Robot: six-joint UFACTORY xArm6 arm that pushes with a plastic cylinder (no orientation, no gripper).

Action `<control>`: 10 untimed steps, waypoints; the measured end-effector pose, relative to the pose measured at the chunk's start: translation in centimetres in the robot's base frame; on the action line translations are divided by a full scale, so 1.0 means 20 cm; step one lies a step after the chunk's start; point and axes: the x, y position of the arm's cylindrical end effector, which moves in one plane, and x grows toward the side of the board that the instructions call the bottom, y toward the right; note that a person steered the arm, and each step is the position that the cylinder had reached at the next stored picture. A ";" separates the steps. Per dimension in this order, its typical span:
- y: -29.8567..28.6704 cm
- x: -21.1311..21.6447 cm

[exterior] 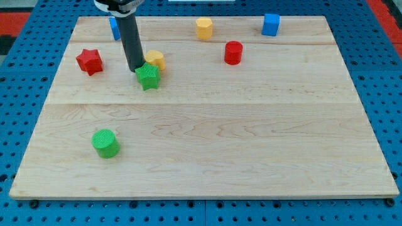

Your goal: Slide the green circle towards the center right of the board

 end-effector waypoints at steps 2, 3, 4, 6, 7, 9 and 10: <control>-0.07 0.27; -0.29 0.46; -0.49 0.66; -0.16 0.87; 0.10 0.87; 0.37 0.91; 0.41 0.93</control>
